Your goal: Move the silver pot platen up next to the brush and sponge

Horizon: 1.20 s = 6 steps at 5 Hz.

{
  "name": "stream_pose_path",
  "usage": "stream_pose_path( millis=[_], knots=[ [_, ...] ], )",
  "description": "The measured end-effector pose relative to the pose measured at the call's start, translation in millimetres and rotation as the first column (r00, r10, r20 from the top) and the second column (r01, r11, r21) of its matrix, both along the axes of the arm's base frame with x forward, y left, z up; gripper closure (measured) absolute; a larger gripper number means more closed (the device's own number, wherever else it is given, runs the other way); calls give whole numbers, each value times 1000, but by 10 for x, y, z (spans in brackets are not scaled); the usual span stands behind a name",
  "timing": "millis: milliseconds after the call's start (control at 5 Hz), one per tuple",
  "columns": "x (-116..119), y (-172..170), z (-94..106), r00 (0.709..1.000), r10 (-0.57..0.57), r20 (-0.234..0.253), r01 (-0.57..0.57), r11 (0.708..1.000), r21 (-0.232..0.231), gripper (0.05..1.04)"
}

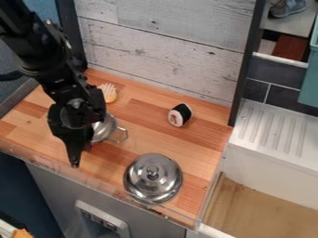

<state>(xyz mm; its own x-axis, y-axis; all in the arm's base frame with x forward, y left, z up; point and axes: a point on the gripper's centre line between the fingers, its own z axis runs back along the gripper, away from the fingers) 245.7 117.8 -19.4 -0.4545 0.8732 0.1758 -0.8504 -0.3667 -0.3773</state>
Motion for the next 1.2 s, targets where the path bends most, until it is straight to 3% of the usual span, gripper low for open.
stream_pose_path(
  millis=[200,600,800,1200],
  knots=[
    [79,-74,125,997,-37,69,40,998,-38,1010],
    [509,-218,282,970,-178,166,192,979,-70,1011],
    [720,-331,214,956,-244,160,259,963,-73,1011],
    [957,-459,44,941,-326,89,331,942,-52,1011]
  ],
)
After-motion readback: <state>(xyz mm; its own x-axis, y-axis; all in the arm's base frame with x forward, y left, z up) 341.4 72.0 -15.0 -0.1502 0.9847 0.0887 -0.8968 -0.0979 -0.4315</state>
